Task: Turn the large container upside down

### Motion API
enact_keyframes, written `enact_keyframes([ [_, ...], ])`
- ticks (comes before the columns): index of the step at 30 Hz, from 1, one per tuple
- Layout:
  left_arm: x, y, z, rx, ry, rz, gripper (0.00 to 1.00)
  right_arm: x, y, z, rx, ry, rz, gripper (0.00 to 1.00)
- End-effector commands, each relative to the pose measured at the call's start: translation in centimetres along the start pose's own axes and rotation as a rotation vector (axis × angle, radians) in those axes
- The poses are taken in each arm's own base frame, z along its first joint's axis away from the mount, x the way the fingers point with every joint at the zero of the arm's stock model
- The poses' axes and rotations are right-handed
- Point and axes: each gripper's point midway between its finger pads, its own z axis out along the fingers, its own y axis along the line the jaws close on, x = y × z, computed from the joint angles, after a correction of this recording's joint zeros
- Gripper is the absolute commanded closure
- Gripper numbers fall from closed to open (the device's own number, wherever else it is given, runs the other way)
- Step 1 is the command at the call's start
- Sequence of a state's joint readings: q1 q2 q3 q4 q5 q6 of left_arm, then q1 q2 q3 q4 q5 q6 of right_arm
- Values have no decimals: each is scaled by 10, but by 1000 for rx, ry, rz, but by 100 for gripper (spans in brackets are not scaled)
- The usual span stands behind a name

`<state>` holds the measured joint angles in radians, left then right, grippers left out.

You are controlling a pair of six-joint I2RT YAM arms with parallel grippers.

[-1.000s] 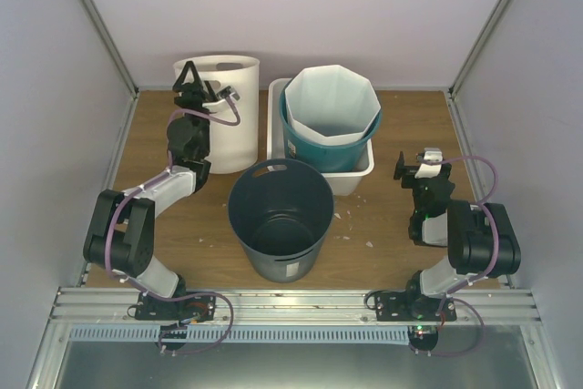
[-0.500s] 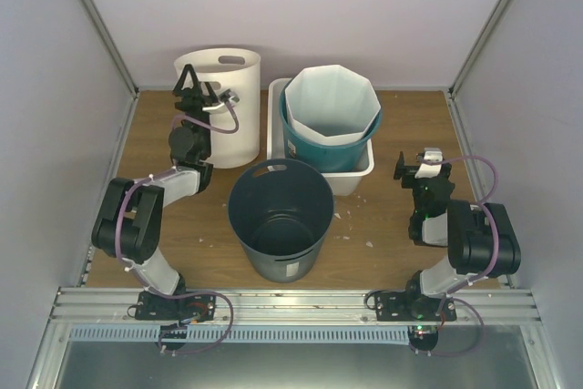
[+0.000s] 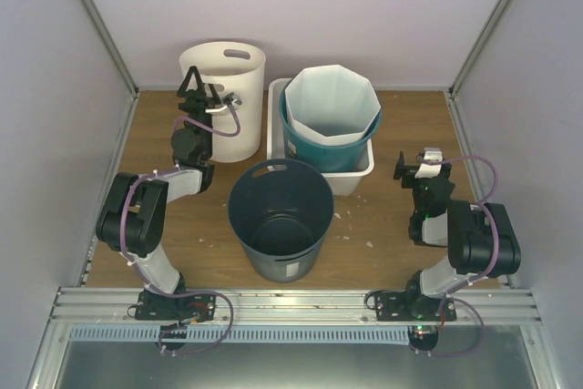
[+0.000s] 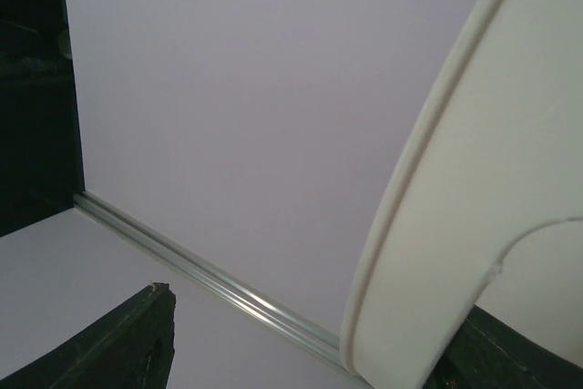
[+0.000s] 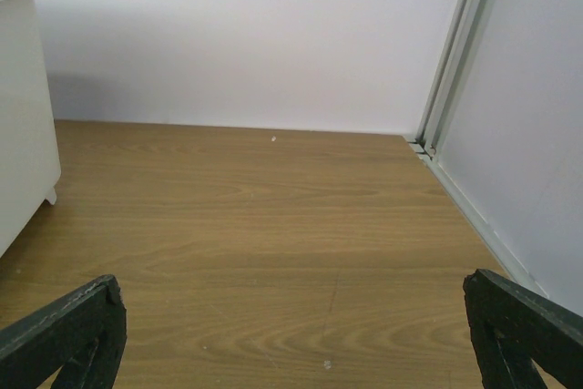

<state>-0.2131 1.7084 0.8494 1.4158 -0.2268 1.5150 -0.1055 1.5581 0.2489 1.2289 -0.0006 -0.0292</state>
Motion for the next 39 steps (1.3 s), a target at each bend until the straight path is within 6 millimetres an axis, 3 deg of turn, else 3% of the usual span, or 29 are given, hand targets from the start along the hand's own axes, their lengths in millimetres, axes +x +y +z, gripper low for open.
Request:
enact_keyframes([
  [1, -3, 6, 4, -29, -26, -15, 31, -10, 0, 3, 3, -42, -9, 0],
  [10, -10, 22, 7, -116, -68, -15, 30, -11, 0, 2, 4, -44, -9, 0],
  [17, -17, 15, 1, -190, -128, 22, 10, -11, 0, 2, 3, -44, -9, 0],
  [22, -16, 1, 1, -151, -133, 35, 11, -11, 0, 2, 3, -43, -9, 0],
  [32, -16, 20, 5, -312, -134, 35, 11, -11, 0, 2, 4, -45, -9, 0],
  [39, -7, 4, 20, -325, -73, 34, 12, -11, 1, 2, 3, -44, -9, 0],
])
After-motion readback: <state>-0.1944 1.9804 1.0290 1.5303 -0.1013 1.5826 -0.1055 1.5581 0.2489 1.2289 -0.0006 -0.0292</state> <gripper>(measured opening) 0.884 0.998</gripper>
